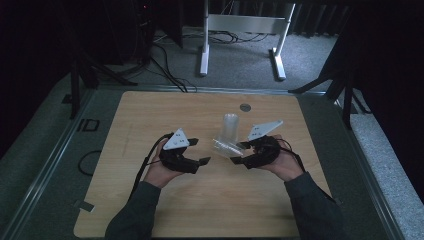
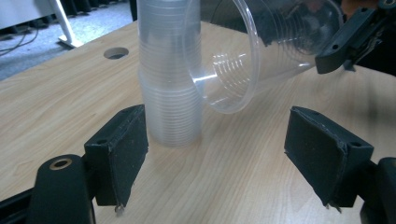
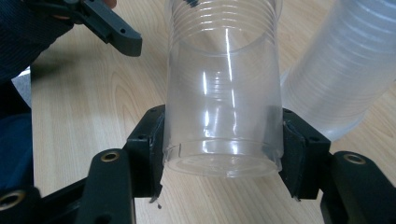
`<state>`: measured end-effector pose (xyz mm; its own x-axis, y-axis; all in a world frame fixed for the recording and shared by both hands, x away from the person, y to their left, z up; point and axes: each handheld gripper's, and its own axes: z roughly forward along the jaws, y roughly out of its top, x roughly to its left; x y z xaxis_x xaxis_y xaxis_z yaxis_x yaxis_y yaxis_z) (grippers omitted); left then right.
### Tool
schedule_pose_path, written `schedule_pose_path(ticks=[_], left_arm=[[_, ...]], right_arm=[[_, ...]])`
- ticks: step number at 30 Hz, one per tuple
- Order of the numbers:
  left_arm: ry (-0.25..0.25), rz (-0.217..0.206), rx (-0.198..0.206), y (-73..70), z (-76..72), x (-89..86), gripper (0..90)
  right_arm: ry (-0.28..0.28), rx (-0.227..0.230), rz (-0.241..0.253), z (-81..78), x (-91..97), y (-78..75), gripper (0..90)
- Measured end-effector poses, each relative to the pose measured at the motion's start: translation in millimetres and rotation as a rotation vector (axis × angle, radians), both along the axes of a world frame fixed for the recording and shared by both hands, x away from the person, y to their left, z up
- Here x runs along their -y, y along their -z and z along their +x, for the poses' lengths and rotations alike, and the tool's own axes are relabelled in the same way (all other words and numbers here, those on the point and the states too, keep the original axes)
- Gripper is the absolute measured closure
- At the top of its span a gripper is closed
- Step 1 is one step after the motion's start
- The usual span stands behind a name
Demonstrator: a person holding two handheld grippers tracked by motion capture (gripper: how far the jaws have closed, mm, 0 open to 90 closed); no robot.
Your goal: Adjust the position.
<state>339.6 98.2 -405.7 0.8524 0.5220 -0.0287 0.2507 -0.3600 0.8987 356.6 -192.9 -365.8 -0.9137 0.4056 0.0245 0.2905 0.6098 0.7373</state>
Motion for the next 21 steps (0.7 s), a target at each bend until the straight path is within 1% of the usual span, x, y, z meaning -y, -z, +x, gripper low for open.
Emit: schedule_pose_path(ticks=[4, 7, 9, 12, 13, 16, 21], left_arm=[[0.013, -0.015, -0.015, 0.0, 0.9, -0.6, 21.8], [0.016, -0.017, -0.016, 0.0, 0.7, -0.6, 21.8], [0.019, -0.029, -0.017, -0.5, 1.0, -1.2, 22.0], [0.023, -0.037, -0.017, -1.3, 1.2, -2.1, 22.5], [0.024, -0.046, -0.018, -2.0, 1.4, -2.5, 22.5], [0.037, -0.065, -0.026, -3.1, 2.1, -3.5, 23.1], [0.054, -0.089, -0.038, -4.2, 2.7, -4.4, 23.8]], right_arm=[[-0.002, 0.01, 0.041, -0.3, 1.0, -2.0, 41.3], [-0.004, 0.019, 0.062, -0.4, 1.6, -3.4, 41.2], [-0.005, 0.019, 0.087, -0.2, 2.2, -4.3, 41.2], [-0.005, 0.021, 0.096, -0.5, 2.3, -5.0, 41.2], [-0.007, 0.02, 0.103, -0.4, 2.4, -5.3, 41.2], [-0.01, 0.033, 0.117, -0.7, 2.8, -5.7, 41.2], [-0.016, 0.039, 0.154, -1.2, 2.7, -6.6, 41.3]])
